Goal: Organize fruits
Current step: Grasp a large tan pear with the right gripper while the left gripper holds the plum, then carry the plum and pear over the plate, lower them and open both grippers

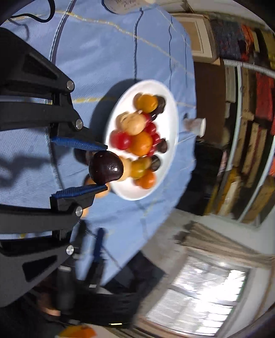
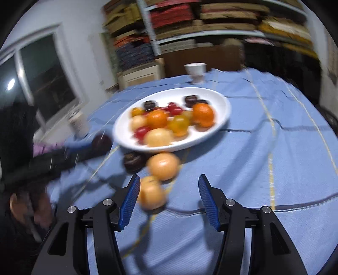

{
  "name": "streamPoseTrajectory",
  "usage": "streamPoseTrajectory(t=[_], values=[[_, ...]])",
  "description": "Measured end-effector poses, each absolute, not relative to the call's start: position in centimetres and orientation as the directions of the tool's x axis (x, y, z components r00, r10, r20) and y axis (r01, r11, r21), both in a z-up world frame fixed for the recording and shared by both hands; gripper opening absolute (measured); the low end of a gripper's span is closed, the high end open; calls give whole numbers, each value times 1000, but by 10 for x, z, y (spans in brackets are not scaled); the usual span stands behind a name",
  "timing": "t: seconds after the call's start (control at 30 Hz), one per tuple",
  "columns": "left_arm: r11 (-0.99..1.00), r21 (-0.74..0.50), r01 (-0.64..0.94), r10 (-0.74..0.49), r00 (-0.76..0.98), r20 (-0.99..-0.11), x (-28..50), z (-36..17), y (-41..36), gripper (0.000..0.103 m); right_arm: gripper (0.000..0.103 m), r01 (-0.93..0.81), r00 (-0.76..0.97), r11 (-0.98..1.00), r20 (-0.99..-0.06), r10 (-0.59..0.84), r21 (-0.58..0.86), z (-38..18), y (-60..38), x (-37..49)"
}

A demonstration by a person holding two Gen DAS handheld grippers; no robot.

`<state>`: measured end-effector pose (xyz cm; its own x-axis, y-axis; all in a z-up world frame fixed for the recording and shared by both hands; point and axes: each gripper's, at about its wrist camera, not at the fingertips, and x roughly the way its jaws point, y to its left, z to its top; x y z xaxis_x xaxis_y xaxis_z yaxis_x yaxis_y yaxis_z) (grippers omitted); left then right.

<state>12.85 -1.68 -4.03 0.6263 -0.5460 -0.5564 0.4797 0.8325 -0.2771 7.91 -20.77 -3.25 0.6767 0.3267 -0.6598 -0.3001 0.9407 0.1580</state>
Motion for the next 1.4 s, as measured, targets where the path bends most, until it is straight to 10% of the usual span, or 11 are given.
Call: streamPoseTrajectory(t=[0.33, 0.4, 1.4], values=[[838, -305, 452, -541, 617, -572, 139, -38, -7, 31, 58, -257, 563, 956, -783, 265, 139, -54, -179, 103], [837, -296, 460, -541, 613, -576, 137, -38, -7, 31, 44, -254, 544, 951, -787, 290, 175, -58, -181, 104], [896, -169, 411, -416, 640, -647, 155, -23, -26, 31, 41, -246, 732, 964, -632, 254, 102, 17, -214, 119]])
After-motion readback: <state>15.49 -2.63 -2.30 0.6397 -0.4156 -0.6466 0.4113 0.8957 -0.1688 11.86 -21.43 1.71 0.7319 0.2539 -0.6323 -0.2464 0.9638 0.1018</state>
